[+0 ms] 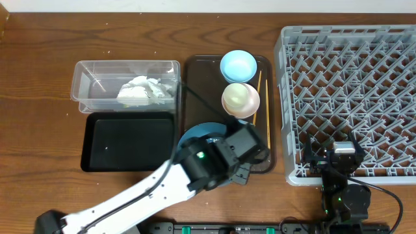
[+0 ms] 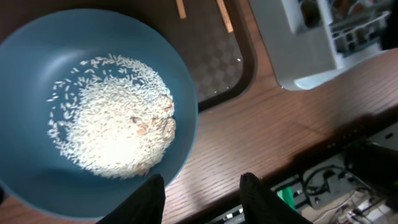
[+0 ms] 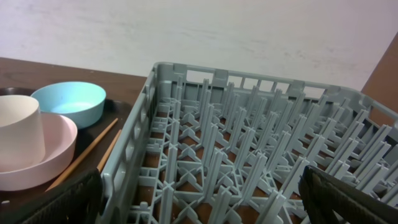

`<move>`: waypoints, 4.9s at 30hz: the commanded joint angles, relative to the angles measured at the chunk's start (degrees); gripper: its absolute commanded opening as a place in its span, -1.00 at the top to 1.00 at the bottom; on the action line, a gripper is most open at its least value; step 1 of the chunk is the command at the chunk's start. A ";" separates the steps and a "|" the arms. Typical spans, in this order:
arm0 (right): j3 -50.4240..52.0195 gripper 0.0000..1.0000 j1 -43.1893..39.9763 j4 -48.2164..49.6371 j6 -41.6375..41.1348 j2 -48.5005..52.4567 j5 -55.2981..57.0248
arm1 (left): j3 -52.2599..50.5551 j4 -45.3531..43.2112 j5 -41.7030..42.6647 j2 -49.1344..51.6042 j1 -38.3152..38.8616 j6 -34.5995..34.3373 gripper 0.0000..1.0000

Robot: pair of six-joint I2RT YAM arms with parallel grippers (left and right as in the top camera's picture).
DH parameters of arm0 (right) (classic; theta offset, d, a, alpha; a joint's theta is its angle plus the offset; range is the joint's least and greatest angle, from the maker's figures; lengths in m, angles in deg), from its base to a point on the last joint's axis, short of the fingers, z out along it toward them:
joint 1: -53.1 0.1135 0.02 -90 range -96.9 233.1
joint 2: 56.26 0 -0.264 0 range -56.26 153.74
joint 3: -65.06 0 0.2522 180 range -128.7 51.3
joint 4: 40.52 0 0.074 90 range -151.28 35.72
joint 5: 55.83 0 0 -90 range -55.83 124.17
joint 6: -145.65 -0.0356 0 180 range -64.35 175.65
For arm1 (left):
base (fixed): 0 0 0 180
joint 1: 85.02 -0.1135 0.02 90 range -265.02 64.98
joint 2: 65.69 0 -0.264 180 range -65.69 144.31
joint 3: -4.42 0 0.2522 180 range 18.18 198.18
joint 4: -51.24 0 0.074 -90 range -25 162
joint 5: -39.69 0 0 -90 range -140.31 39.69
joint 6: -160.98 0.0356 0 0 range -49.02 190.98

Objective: Sort waste into correct bins and load items into the dishwasher rack
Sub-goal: 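Move the left gripper to the rim of the blue rice bowl, then grip the right rim of the blue rice bowl with the left gripper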

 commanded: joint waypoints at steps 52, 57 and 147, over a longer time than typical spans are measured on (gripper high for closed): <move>0.07 -0.99 -0.39 -0.22 0.20 -0.02 0.37 | -0.31 -8.92 -2.80 22.03 0.22 -0.22 0.16; 0.07 -0.98 -0.42 -0.22 0.20 -0.02 0.37 | -0.31 -8.96 -2.80 22.03 0.22 -0.22 0.15; 0.07 -0.99 -0.42 -0.22 0.20 -0.02 0.39 | -4.70 -14.60 -4.04 22.03 0.24 -0.66 0.53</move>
